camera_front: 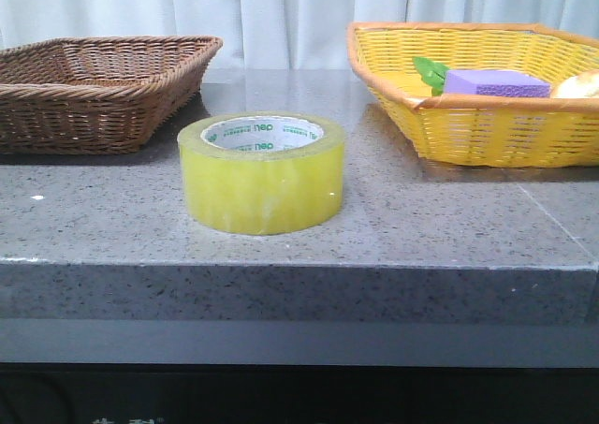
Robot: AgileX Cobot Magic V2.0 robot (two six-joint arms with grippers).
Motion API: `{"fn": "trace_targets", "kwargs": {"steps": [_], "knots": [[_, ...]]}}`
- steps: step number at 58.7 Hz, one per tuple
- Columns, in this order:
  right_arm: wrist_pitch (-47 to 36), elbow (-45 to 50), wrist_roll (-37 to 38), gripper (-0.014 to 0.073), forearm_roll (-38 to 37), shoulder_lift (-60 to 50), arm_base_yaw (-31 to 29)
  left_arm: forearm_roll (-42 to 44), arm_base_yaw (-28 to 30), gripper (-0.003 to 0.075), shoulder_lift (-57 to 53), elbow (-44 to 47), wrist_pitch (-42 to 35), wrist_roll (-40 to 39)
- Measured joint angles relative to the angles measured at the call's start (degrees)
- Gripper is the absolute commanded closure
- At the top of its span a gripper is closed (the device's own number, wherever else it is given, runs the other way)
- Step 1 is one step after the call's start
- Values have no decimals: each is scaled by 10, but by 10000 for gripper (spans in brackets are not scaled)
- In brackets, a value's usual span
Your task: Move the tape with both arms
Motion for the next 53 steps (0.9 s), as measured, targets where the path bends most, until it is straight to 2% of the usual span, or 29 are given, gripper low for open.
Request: {"fn": "trace_targets", "kwargs": {"steps": [10, 22, 28, 39, 53], "knots": [[-1, 0, 0, 671, 0, 0, 0, -44, -78, 103, 79, -24, 9, 15], [-1, 0, 1, 671, 0, 0, 0, -51, -211, 103, 178, -74, 5, 13], [-1, 0, 1, 671, 0, 0, 0, -52, -252, 103, 237, -110, 1, 1], [-1, 0, 1, 671, 0, 0, 0, -53, -284, 103, 343, -178, 0, -18], [-1, 0, 1, 671, 0, 0, 0, -65, -286, 103, 448, -254, 17, -21]]}}
